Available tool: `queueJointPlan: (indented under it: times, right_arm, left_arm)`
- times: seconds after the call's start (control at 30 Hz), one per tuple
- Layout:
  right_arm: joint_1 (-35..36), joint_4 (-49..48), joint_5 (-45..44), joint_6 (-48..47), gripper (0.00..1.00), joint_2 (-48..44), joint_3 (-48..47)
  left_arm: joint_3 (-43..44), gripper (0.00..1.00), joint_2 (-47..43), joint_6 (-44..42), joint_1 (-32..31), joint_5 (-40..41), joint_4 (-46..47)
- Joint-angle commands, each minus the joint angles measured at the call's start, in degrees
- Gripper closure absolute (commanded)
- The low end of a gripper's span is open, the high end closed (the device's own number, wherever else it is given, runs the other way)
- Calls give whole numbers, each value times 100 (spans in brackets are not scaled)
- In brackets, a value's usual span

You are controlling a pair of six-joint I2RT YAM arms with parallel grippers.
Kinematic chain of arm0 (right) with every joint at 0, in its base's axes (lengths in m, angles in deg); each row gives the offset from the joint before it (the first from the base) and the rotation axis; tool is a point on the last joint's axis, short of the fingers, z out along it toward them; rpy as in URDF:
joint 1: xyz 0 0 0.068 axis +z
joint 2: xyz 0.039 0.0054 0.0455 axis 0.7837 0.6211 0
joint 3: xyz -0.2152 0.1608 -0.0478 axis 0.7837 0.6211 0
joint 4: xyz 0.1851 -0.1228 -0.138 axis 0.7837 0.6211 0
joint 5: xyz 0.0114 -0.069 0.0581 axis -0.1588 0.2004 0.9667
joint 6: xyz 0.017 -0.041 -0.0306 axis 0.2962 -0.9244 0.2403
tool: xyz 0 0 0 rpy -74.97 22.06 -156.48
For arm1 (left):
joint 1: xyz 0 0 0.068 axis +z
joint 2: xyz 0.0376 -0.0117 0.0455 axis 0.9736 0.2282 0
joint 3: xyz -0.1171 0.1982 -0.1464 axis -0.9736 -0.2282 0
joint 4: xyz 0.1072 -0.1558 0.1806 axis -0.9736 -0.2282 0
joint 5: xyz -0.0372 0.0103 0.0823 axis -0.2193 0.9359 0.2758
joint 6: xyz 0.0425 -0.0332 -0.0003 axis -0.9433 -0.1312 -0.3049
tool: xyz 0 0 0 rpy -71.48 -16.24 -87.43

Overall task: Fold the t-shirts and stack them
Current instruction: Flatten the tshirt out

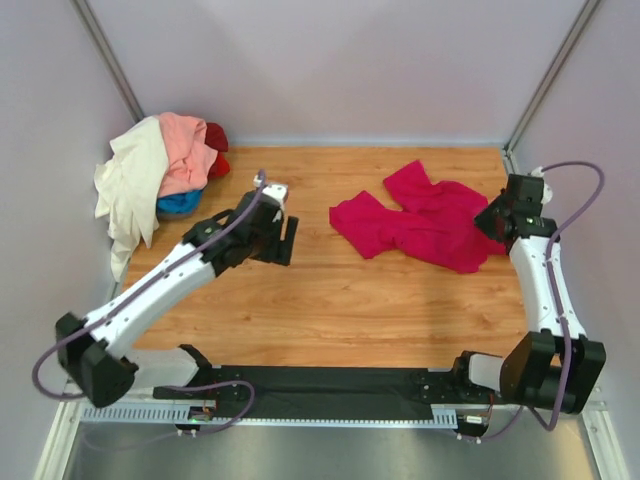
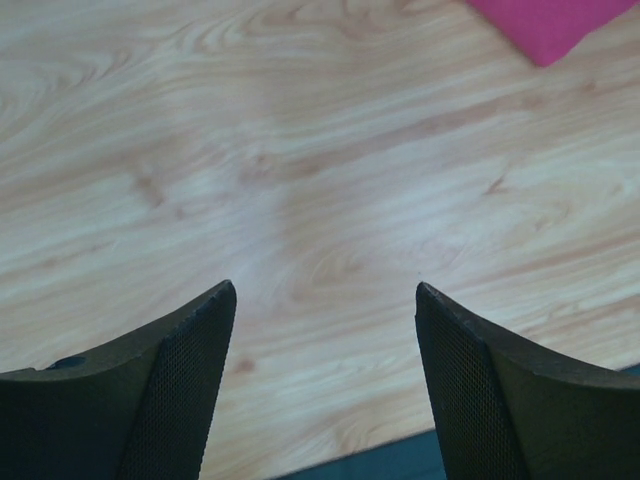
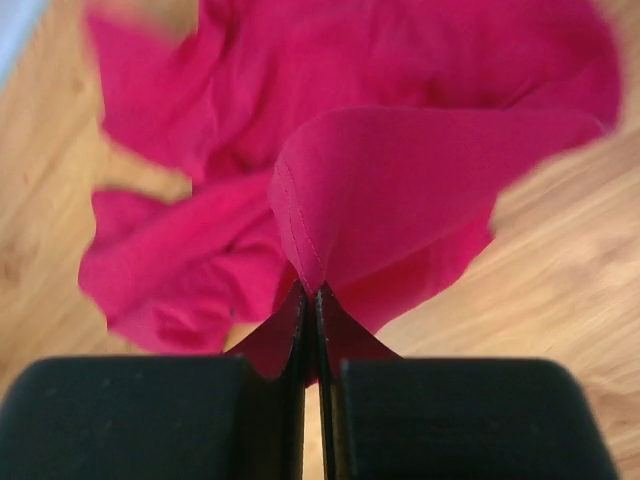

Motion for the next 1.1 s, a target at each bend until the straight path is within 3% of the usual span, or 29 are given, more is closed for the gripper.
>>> queueJointPlan:
  times: [0.0, 0.17, 0.27, 0.4, 0.6, 0.8, 1.07]
  right_arm:
    - [5, -646, 1587, 439, 100, 138, 145]
    - [22, -566, 1651, 202, 100, -317, 409]
    - [49, -373, 1651, 79, 100, -738, 479]
    - [75, -145, 1949, -62, 100, -1143, 611]
    - [119, -3, 1932, -203, 100, -1583, 795]
    - [154, -153, 2152, -168, 100, -1592, 963]
    - [216, -197, 2205, -185, 100, -1689, 954]
  left_arm:
    - [616, 21, 978, 470, -164, 46, 595]
    - [1372, 16, 2504, 489, -164, -61, 1369]
    - [2443, 13, 3611, 225, -156, 79, 1326]
    - [4680, 13, 5169, -302, -103, 273, 799]
    - [6732, 8, 6832, -523, 221, -681, 727]
    - [7227, 1, 7483, -698, 328, -1368, 1527]
    - [7869, 2, 8336, -207, 433, -1942, 2097]
